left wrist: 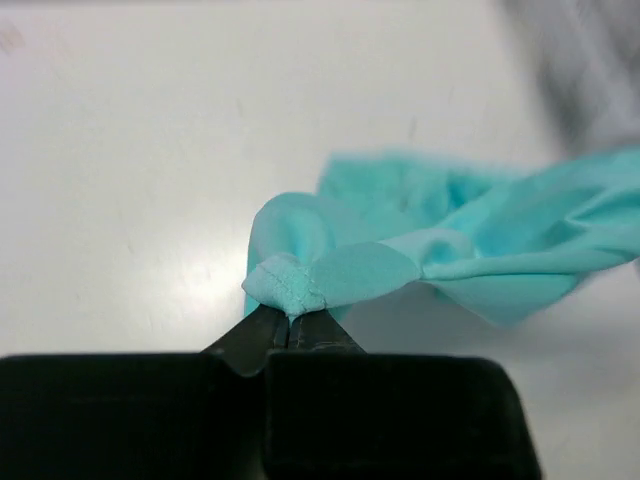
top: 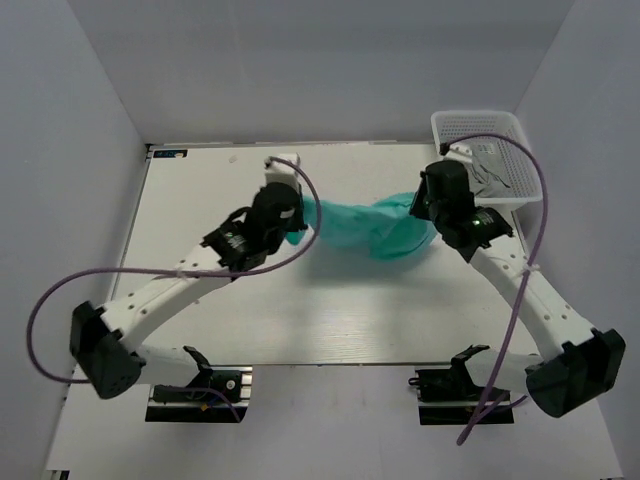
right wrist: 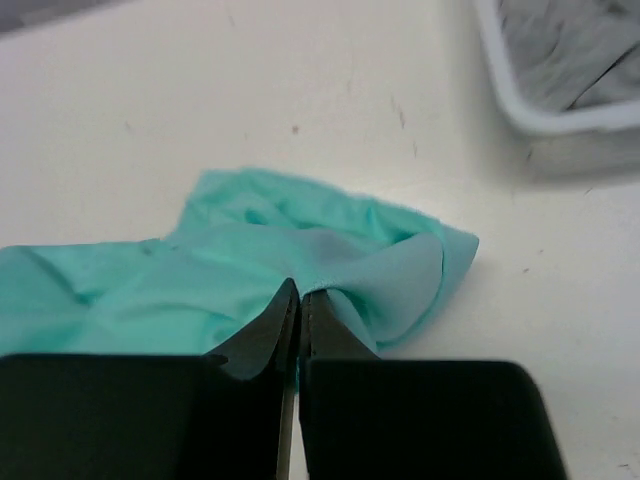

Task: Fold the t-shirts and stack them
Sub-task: Flatten out the tshirt

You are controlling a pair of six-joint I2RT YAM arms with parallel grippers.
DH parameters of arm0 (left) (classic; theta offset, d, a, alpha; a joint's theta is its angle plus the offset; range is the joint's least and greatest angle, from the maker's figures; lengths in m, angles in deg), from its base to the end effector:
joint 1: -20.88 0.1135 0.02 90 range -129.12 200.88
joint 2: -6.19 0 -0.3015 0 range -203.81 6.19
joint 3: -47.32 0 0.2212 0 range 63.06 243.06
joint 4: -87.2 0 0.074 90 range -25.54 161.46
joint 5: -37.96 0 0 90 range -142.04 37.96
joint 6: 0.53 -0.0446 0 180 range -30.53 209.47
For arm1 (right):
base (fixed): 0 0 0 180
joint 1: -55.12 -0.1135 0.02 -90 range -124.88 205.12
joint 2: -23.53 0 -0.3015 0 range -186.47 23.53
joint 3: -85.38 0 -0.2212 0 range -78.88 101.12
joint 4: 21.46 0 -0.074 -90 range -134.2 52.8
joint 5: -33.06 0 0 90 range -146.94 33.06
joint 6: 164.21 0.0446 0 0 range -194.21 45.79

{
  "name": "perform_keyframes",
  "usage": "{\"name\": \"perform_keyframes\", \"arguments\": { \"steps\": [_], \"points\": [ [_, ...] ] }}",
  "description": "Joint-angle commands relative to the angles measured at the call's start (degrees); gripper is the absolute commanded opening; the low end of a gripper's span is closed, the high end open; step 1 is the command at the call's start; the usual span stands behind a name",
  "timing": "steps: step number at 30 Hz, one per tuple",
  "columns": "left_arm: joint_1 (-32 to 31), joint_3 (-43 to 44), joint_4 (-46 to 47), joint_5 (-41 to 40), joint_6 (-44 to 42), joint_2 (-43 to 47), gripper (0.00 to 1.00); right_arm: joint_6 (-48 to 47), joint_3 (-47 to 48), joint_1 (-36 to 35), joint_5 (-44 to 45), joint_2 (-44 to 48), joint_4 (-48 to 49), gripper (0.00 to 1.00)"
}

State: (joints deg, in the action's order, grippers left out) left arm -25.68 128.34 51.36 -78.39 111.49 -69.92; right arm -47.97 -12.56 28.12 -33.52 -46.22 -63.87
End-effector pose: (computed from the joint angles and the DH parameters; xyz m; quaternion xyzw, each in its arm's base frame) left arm 0.1971 -0.1794 0.3665 0.0702 0.8517 -0.1066 0.5083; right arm 0.2140 0.0892 0.3859 0.0957 0.8491 0.0618 0.5158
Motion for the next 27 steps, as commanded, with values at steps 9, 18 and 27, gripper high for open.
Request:
{"name": "perform_keyframes", "arguments": {
  "steps": [9,18,27],
  "points": [
    [-0.5,17.9,4.4,-0.5,-10.8,23.2,0.0,-10.5,22.9,0.1,-5.8,15.0,-2.6,0.0],
    [0.1,26.5,2.6,17.7,-13.3,26.4,0.0,-12.5,28.4,0.3,-27.8,22.4,-0.3,0.0],
    [0.1,17.1,6.8,-10.4,-12.0,19.4,0.0,-9.7,21.6,0.2,-17.0,9.2,1.7,0.0]
  ]
}}
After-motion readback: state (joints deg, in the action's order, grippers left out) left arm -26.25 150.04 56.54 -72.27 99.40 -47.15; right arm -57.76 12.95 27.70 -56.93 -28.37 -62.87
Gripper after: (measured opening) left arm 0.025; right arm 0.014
